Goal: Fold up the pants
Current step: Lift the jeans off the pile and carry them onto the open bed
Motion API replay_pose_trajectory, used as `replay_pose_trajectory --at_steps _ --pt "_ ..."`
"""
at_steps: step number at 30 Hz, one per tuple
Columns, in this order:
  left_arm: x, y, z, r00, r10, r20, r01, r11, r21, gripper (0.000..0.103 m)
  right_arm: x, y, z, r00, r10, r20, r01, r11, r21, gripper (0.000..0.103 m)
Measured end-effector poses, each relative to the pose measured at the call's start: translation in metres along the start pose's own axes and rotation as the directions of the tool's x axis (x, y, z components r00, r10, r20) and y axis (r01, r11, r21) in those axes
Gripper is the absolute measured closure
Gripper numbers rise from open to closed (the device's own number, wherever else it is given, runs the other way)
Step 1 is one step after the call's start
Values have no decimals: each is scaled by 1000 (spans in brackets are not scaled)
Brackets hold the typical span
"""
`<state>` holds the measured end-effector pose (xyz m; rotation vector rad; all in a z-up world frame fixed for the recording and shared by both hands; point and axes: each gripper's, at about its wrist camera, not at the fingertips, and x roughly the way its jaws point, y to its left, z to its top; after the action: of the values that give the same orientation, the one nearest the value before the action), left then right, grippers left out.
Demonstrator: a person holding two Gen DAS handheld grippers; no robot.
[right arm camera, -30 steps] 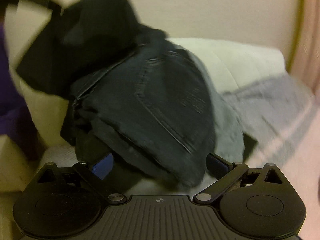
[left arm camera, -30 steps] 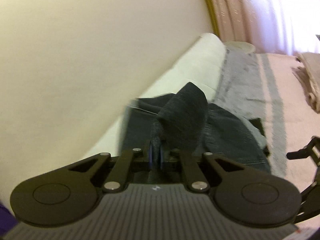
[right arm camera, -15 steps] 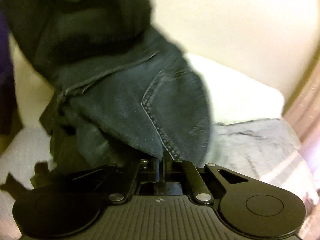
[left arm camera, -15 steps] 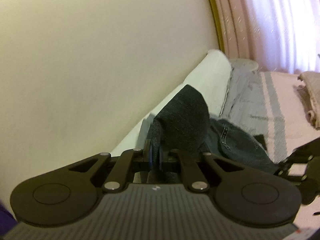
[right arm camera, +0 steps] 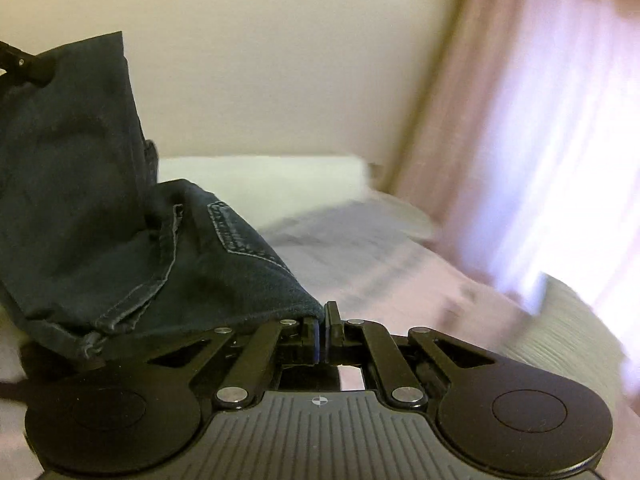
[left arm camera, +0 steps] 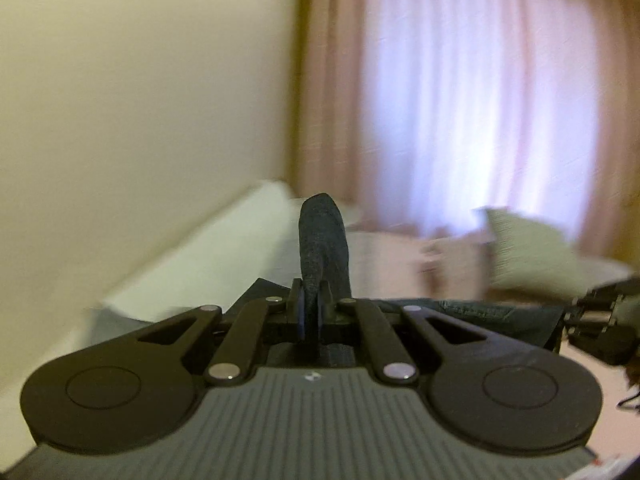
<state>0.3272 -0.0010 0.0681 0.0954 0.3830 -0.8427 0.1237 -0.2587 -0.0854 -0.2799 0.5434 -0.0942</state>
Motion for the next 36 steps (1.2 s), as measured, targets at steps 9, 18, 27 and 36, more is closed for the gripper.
replay_pose_trajectory --at_steps 9,18,27,36 --pt "-10 -186 -47 960 -266 -88 254 959 -129 100 -175 -168 -141 962 -222 -158 235 970 67 103" --pt "-7 -319 -133 878 -368 -307 292 919 -267 100 -295 -255 -251 911 -283 -300 321 943 83 103" --pt "3 -268 -121 916 -256 -308 125 914 -387 94 -342 -269 -233 877 -325 -354 378 921 91 103" --pt "5 -268 -135 940 -124 -318 87 988 -127 57 -191 -275 -257 833 -69 -550 128 989 70 103"
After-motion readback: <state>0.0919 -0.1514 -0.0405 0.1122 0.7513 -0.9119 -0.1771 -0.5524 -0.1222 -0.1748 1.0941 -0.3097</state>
